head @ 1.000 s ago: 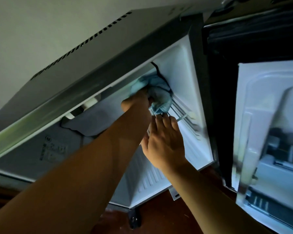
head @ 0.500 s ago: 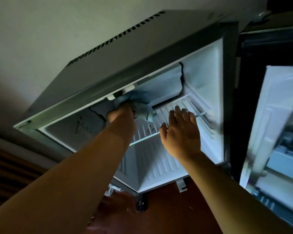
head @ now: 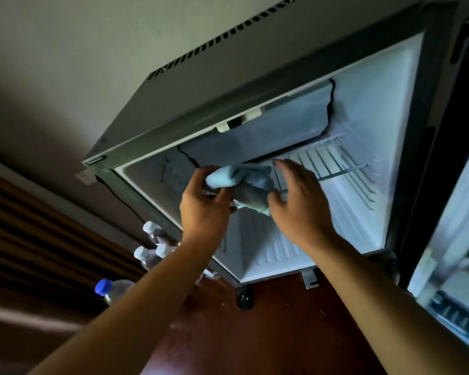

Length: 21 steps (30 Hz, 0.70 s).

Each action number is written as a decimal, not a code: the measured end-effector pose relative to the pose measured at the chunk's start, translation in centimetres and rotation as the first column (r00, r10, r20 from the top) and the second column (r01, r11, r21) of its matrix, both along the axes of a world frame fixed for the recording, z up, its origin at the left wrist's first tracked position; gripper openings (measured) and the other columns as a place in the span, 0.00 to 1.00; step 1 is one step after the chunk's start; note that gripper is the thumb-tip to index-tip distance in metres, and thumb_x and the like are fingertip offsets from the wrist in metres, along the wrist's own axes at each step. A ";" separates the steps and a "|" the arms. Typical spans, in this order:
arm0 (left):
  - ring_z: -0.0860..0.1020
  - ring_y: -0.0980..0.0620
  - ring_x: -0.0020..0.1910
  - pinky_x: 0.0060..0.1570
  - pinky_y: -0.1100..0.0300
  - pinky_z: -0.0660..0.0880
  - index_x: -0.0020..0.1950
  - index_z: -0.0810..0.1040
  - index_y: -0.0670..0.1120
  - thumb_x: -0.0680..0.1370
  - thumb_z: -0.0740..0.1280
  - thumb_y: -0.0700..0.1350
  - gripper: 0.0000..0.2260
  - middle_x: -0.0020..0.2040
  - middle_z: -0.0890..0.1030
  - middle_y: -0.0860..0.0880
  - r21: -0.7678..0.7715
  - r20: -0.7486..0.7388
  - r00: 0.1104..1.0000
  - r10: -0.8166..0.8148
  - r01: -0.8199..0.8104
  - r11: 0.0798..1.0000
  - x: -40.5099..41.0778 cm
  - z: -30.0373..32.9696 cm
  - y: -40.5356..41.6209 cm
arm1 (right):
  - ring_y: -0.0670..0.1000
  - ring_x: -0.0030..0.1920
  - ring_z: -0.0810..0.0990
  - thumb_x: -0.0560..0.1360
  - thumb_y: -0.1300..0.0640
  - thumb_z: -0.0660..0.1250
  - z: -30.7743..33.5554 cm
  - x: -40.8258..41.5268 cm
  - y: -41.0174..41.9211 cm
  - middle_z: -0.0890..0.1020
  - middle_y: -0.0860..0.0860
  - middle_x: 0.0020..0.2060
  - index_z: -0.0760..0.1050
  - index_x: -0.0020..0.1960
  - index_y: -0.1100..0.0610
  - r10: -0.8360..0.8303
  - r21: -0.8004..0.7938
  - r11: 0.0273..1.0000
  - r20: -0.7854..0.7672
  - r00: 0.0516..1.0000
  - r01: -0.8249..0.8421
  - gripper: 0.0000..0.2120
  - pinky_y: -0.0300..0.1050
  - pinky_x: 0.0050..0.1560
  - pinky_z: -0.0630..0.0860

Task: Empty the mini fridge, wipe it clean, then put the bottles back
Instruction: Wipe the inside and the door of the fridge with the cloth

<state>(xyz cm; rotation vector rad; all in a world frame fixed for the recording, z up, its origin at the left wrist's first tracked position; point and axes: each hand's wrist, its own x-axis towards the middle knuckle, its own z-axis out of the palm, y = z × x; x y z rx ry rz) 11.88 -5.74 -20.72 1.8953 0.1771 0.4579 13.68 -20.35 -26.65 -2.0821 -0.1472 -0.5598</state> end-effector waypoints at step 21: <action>0.79 0.49 0.41 0.37 0.56 0.73 0.43 0.77 0.49 0.71 0.71 0.50 0.07 0.43 0.80 0.51 0.698 -0.273 0.962 0.006 0.194 0.689 -9.8 -5.9 1.9 | 0.52 0.50 0.79 0.75 0.63 0.61 -6.5 -7.7 3.6 0.81 0.50 0.46 0.77 0.48 0.51 0.261 0.419 0.907 -0.469 0.844 -0.047 0.10 0.51 0.50 0.76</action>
